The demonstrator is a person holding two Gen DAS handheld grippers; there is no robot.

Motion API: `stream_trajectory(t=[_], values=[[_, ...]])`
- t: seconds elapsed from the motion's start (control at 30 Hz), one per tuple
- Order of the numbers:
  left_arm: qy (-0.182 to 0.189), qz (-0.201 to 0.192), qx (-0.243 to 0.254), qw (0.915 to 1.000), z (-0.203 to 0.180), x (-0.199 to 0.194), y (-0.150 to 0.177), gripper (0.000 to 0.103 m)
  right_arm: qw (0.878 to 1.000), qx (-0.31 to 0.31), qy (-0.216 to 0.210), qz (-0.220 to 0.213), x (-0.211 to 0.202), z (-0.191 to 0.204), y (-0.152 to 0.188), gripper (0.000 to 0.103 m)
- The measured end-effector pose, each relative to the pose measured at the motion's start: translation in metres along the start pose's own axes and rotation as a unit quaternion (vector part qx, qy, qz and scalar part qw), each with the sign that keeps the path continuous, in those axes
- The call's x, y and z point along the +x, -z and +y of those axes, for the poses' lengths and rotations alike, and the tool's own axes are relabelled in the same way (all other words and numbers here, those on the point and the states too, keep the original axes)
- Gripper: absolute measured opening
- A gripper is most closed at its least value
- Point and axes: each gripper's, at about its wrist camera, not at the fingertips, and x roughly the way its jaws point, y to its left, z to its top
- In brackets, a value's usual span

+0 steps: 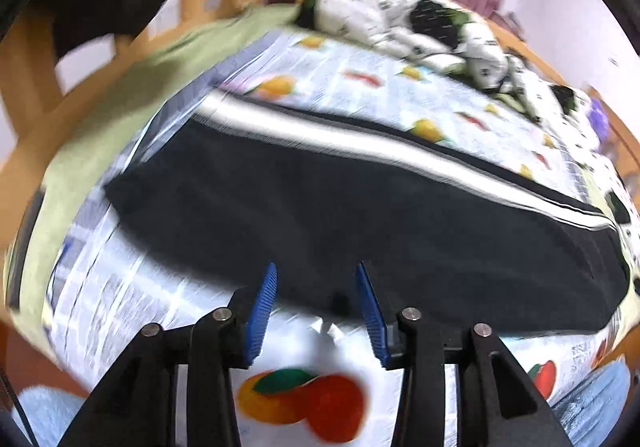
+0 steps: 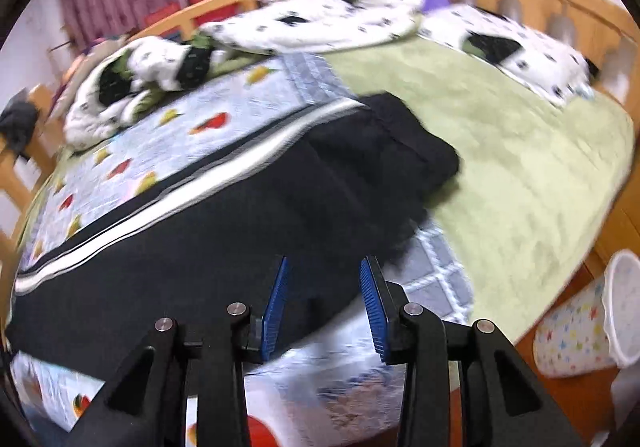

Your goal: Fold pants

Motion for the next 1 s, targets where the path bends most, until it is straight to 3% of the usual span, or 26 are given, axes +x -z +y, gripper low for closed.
stream_trajectory(t=[0.03,0.1,0.17,0.23,0.3,0.4,0.43,0.5,0.57,0.6,0.77,0.87,0.93,1.0], values=[[0.009,-0.002,0.006,0.9999,-0.008,0.002,-0.004,0.055,1.000,-0.007,-0.007,-0.001,0.001,0.007,-0.001,0.041],[0.028,-0.004,0.017,0.9995,-0.024,0.011,-0.010,0.055,0.999,-0.026,-0.019,0.007,0.011,0.021,0.000,0.044],[0.020,0.018,0.029,0.9992,-0.035,0.030,-0.009,0.055,0.999,-0.047,-0.014,0.020,0.030,0.030,0.000,0.044],[0.005,0.050,0.028,0.9983,-0.037,0.051,-0.003,0.055,0.996,-0.060,-0.008,0.061,0.055,0.029,0.002,0.044],[0.007,0.063,0.028,0.9976,-0.034,0.060,0.004,0.055,0.993,-0.045,-0.011,0.110,0.077,0.017,0.004,0.033],[0.009,0.067,0.014,0.9976,-0.029,0.055,0.001,0.055,0.993,-0.056,-0.021,0.104,0.066,0.003,-0.003,0.027],[0.010,0.067,0.002,0.9977,-0.027,0.054,0.000,0.056,0.994,-0.054,-0.022,0.088,0.058,-0.002,-0.005,0.031],[0.012,0.058,-0.028,0.9979,-0.019,0.050,-0.005,0.056,0.998,-0.043,-0.014,0.043,0.042,-0.019,-0.011,0.063],[0.015,0.047,-0.046,0.9977,-0.015,0.048,-0.008,0.056,1.000,-0.020,0.005,0.010,0.037,-0.039,-0.020,0.076],[0.017,0.041,-0.053,0.9976,-0.015,0.048,-0.009,0.056,1.000,0.000,0.010,0.007,0.042,-0.051,-0.025,0.076],[0.009,0.016,-0.067,0.9976,-0.023,0.052,-0.017,0.056,0.988,0.145,-0.041,0.026,0.096,-0.105,-0.047,0.076],[0.007,0.012,-0.070,0.9974,-0.032,0.055,-0.026,0.056,0.979,0.193,-0.045,0.039,0.126,-0.118,-0.060,0.076],[0.005,0.012,-0.070,0.9975,-0.036,0.057,-0.032,0.056,0.982,0.187,-0.029,0.024,0.125,-0.121,-0.073,0.055],[0.004,0.012,-0.066,0.9978,-0.039,0.056,-0.037,0.056,0.988,0.149,-0.042,-0.020,0.110,-0.118,-0.086,0.048]])
